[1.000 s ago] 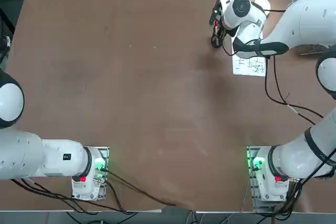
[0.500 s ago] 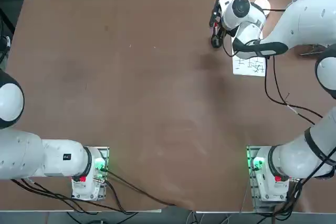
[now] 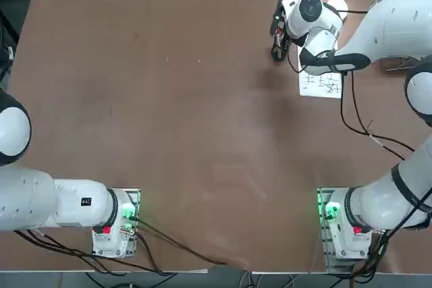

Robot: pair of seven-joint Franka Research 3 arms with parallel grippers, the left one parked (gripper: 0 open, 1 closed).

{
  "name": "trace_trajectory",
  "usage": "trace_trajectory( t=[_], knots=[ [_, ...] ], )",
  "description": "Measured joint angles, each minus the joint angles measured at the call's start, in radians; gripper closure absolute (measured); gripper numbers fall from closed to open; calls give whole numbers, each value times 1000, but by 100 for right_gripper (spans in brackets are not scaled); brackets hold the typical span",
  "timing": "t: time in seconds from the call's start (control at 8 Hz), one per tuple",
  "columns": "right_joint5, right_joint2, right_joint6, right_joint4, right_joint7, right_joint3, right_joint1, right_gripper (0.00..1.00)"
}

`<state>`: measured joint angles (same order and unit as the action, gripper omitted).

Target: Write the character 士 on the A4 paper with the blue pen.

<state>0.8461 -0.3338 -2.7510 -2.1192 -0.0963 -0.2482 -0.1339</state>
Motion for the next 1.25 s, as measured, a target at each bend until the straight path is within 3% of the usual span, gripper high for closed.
trace_trajectory(
  t=[0.25,1.25],
  knots=[
    [0,-4,0,7,-4,5,0,51],
    [0,-27,-3,26,-7,4,-4,53]
  ],
)
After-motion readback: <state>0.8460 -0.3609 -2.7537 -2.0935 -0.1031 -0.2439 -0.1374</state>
